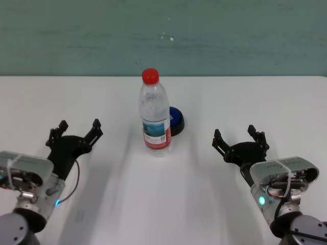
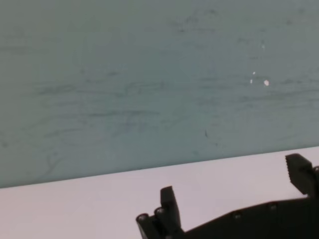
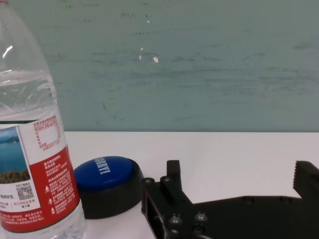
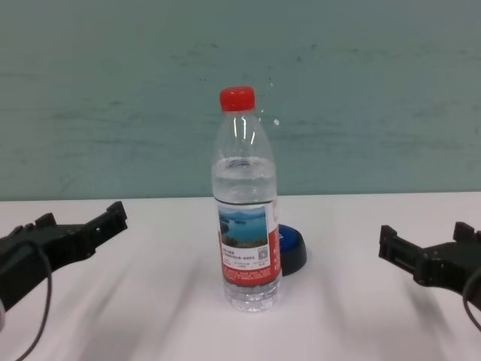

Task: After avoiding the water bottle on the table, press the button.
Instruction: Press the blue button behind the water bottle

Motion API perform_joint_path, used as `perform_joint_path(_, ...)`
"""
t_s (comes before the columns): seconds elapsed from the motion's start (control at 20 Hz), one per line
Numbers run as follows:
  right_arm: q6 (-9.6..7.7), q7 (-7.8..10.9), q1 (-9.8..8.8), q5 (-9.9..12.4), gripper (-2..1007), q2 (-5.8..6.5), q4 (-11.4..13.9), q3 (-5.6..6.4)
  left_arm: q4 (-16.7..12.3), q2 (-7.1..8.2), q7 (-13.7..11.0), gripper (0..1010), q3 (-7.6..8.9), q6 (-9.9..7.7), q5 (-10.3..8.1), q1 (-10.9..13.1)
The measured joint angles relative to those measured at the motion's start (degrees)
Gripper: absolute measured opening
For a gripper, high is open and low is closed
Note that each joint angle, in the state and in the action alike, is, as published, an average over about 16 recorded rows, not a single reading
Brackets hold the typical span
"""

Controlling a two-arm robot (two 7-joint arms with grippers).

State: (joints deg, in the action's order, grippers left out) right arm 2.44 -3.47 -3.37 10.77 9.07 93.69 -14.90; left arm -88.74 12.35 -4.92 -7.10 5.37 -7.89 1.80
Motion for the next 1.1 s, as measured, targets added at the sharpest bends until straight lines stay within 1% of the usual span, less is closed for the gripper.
perform_joint_path(0.5, 0.00, 0.00, 0.00, 0.00, 1004, 0.00, 0.00, 0.00, -3.34, -0.04, -2.73, 1010, 1.90, 1.04, 0.71, 3.61)
perform_joint_path(1.1, 0.00, 0.00, 0.00, 0.00, 1004, 0.00, 0.00, 0.00, -8.23, 0.01, -5.04, 1010, 3.27, 1.68, 1.21, 8.06)
